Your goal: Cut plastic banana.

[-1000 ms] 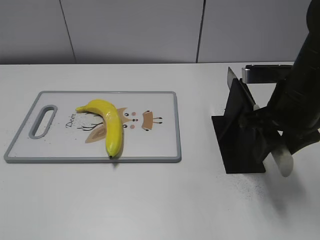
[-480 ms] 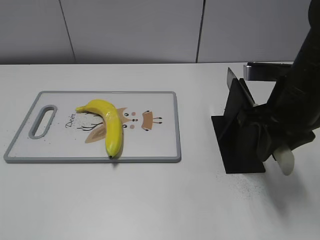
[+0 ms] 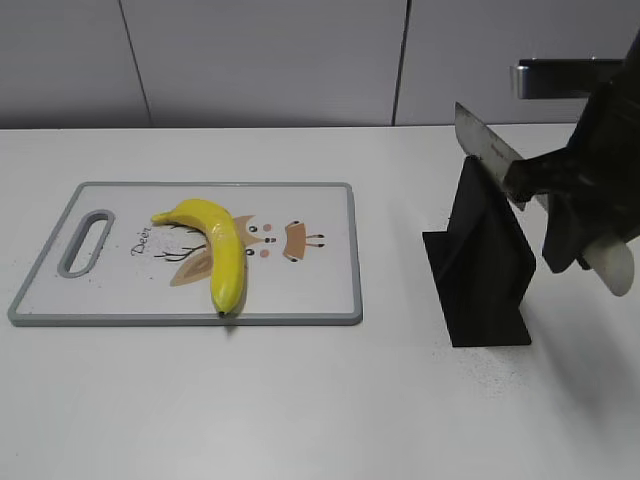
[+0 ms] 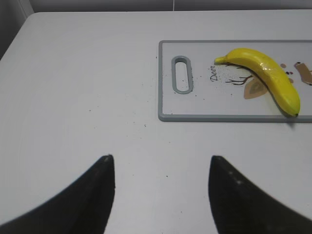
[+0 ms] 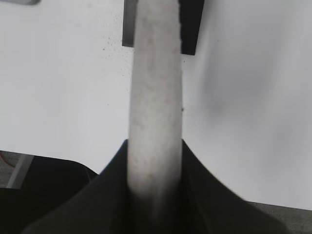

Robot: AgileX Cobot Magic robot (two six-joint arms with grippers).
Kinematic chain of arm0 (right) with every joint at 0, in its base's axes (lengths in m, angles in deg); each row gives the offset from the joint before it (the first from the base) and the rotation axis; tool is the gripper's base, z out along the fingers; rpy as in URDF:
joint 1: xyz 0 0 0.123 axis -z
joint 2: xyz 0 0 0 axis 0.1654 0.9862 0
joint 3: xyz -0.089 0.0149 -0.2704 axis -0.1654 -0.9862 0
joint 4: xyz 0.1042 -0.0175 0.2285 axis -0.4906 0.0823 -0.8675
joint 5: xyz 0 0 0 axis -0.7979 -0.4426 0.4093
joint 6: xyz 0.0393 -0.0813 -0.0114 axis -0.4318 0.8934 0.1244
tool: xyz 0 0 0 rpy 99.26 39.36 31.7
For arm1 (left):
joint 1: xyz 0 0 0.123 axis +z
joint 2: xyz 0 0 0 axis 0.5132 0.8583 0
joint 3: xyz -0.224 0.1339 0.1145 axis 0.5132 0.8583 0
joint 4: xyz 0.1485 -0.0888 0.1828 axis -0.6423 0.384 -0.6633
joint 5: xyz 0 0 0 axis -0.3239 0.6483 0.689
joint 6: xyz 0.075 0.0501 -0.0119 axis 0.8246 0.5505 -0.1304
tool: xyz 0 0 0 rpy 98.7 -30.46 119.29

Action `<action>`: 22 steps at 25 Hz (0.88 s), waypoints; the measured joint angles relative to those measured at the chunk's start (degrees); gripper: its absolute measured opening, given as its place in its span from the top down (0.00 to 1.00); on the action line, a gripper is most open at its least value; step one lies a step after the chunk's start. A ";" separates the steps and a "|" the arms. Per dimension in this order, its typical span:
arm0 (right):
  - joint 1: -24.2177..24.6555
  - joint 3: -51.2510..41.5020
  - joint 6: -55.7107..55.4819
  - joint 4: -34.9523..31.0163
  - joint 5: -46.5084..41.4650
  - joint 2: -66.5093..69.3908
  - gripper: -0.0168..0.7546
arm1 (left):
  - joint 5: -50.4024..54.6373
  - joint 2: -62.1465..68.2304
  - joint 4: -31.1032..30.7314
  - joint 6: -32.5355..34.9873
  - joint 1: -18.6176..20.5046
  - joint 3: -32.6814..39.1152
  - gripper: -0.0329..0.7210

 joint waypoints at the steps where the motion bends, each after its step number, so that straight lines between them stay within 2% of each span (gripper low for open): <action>1: 0.00 0.69 0.00 0.34 -0.24 -0.36 0.77 | 0.00 0.00 0.00 0.00 0.00 0.00 0.19; 8: -0.10 7.61 0.63 1.12 -0.59 -2.08 0.77 | 0.00 0.00 0.00 0.00 0.00 0.00 0.19; 17: -0.10 14.90 15.13 1.44 -0.72 -2.10 0.77 | -0.37 2.11 0.00 0.64 0.00 -0.92 0.19; 22: -0.10 21.49 21.64 2.18 -0.93 0.92 0.77 | -7.42 9.71 0.00 4.43 0.00 -5.35 0.19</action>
